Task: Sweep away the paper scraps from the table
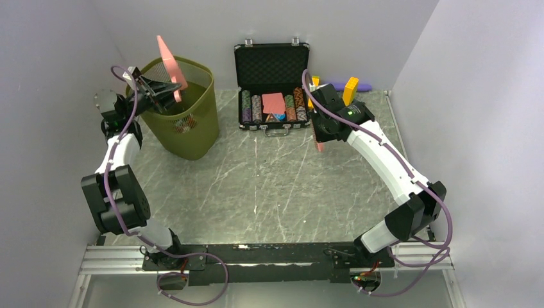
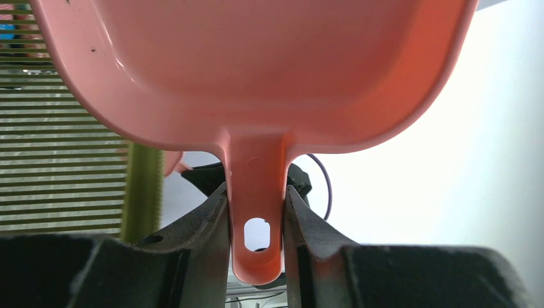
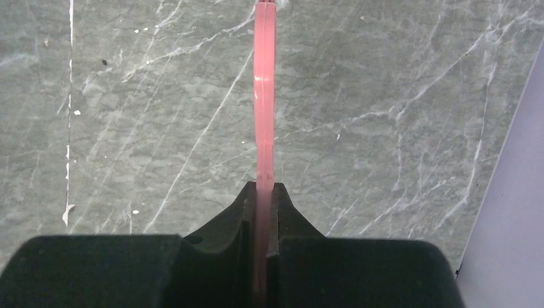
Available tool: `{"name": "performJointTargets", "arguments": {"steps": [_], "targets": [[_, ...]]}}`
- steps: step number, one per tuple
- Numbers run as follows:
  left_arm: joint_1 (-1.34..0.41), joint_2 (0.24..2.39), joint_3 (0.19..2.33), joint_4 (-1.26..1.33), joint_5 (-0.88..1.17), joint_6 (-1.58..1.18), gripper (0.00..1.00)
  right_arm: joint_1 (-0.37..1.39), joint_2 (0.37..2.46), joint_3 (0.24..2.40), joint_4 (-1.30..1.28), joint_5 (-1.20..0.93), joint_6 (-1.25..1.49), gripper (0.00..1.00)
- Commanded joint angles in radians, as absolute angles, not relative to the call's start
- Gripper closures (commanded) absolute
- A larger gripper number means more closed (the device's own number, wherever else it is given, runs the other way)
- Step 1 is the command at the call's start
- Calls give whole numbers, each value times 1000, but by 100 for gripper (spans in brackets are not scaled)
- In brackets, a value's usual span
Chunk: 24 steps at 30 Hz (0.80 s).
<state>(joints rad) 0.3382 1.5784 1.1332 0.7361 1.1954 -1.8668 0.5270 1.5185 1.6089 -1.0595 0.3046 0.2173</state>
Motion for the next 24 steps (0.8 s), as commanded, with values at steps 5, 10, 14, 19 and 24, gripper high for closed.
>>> {"name": "performJointTargets", "arguments": {"steps": [5, 10, 14, 19, 24], "targets": [[349, 1538, 1197, 851, 1228, -1879, 100, 524, 1462, 1621, -1011, 305, 225, 100], [304, 1464, 1429, -63, 1194, -1087, 100, 525, 1401, 1553, -926, 256, 225, 100], [215, 1445, 1652, -716, 871, -567, 100, 523, 1286, 1440, -748, 165, 252, 100], [60, 1369, 1603, -830, 562, -397, 100, 520, 1114, 1239, -514, 102, 372, 100], [-210, 1391, 1584, -965, 305, -253, 100, 515, 991, 1009, -327, 60, 534, 100]]}}
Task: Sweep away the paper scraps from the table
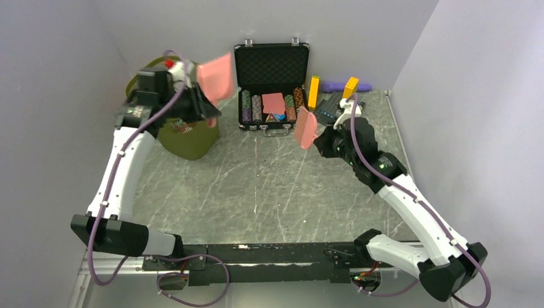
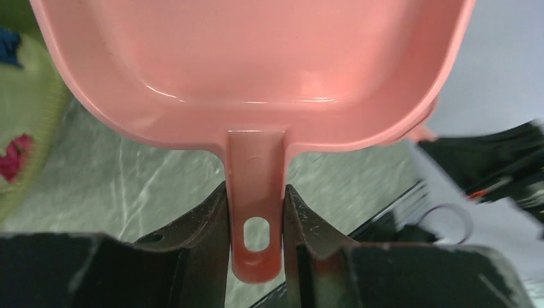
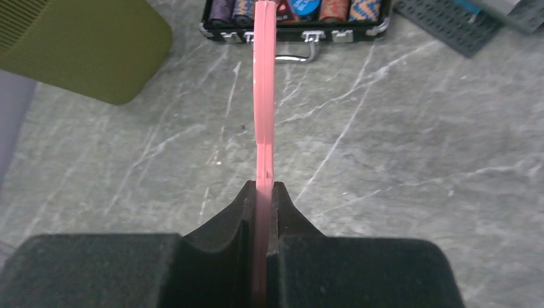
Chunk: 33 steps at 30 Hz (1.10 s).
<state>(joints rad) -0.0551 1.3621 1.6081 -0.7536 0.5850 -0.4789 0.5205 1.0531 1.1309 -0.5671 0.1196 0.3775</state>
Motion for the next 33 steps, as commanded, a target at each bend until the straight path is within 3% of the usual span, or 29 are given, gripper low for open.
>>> {"name": "performJointTargets", "arguments": {"steps": [1, 7, 15, 26, 33], "targets": [[-253, 1399, 1575, -985, 268, -236, 100, 514, 981, 960, -309, 60, 563, 100], [-469, 1429, 1440, -983, 71, -239, 98, 506, 948, 752, -272, 130, 792, 100], [-635, 1535, 1298, -888, -93, -314, 100, 495, 800, 436, -28, 87, 949, 100], [-701, 1712, 1235, -747, -169, -357, 100, 474, 794, 428, -195, 283, 1045, 100], [-701, 1788, 1279, -705, -197, -362, 100, 357, 1025, 502, -93, 177, 1106, 100]]}}
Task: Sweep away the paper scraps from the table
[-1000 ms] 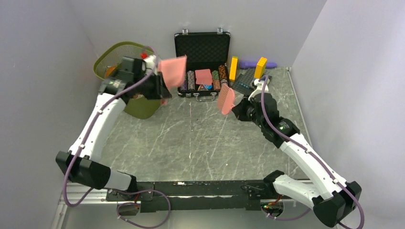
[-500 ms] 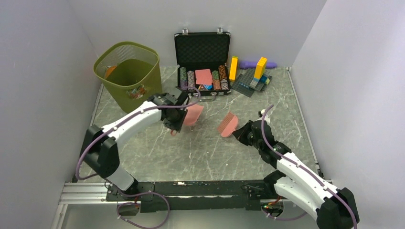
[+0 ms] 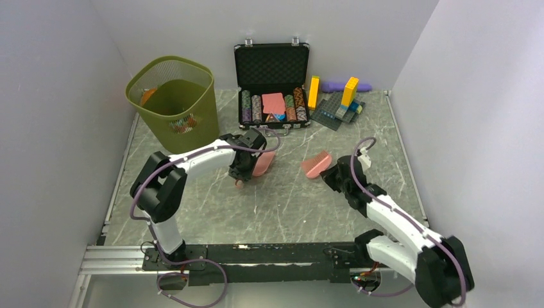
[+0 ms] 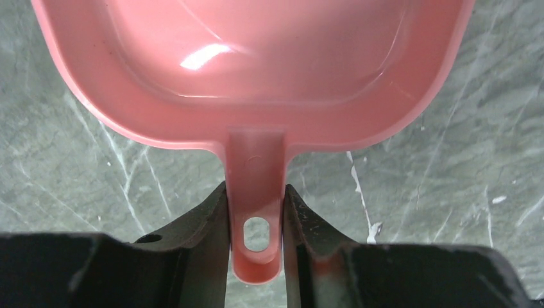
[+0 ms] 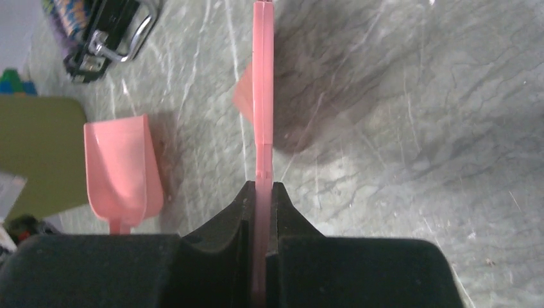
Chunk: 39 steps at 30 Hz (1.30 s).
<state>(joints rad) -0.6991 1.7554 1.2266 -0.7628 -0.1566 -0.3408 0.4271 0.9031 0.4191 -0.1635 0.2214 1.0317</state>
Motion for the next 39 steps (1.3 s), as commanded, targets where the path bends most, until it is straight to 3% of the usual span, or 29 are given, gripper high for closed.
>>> {"name": "performJointTargets", "arguments": {"steps": [1, 3, 5, 6, 9, 20, 29, 32, 39], "targets": [[-700, 1797, 1286, -705, -203, -363, 100, 333, 1062, 523, -97, 142, 1118, 98], [-701, 1805, 1297, -705, -215, -365, 98, 281, 1131, 569, -100, 56, 1098, 74], [-701, 1803, 1304, -709, -221, -363, 85, 260, 1170, 636, -163, 36, 1056, 27], [-700, 1796, 1304, -710, -221, -361, 76, 261, 1173, 659, -191, 51, 1035, 16], [-700, 1754, 1287, -700, -226, -356, 55, 254, 1100, 653, -188, 78, 974, 1], [-700, 1456, 1155, -681, -288, -366, 2, 244, 808, 669, -325, 163, 677, 1], [-705, 1011, 916, -536, -346, -374, 1, 243, 542, 634, -255, -15, 427, 1], [-707, 861, 826, -485, -343, -405, 1, 243, 466, 598, -254, -56, 388, 6], [-707, 576, 612, -397, -290, -476, 0, 245, 355, 580, -356, -9, 419, 2]]}}
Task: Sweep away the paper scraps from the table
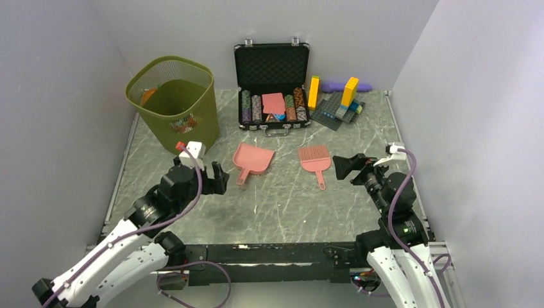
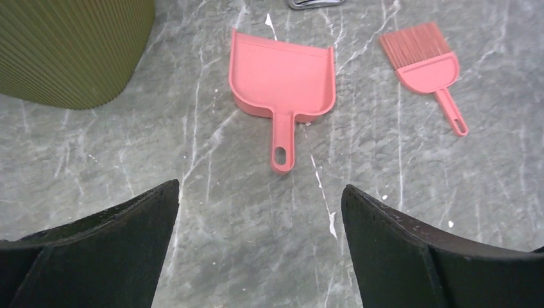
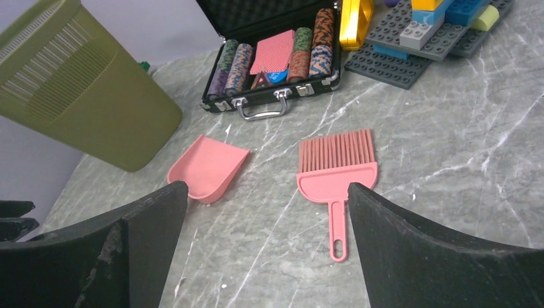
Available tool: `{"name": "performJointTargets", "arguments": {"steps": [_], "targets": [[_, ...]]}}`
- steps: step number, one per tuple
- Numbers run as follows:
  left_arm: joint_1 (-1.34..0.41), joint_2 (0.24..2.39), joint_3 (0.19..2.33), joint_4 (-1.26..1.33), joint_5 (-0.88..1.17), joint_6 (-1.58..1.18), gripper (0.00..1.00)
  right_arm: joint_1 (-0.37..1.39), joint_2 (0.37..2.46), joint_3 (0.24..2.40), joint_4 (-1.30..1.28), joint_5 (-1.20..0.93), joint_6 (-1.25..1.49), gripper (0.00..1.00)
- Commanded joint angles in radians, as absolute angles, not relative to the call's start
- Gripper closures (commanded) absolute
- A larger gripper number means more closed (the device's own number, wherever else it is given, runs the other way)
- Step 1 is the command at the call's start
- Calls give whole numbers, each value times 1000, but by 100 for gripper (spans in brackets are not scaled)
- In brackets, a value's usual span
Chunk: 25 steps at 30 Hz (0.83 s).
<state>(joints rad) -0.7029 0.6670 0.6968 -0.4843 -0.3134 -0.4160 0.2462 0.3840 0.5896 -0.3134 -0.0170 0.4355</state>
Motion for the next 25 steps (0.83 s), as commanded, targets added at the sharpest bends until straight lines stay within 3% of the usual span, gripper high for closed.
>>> {"name": "performJointTargets", "arguments": {"steps": [1, 13, 25], "targets": [[-708, 546, 589, -388, -280, -483, 1, 244, 352, 581, -368, -9, 422, 1], [-708, 290, 416, -371, -379, -532, 0, 244, 316, 563, -407, -2, 436, 0], [-707, 326, 441, -420, -419, -586, 2, 244, 323, 572, -410, -2, 426, 0]]}}
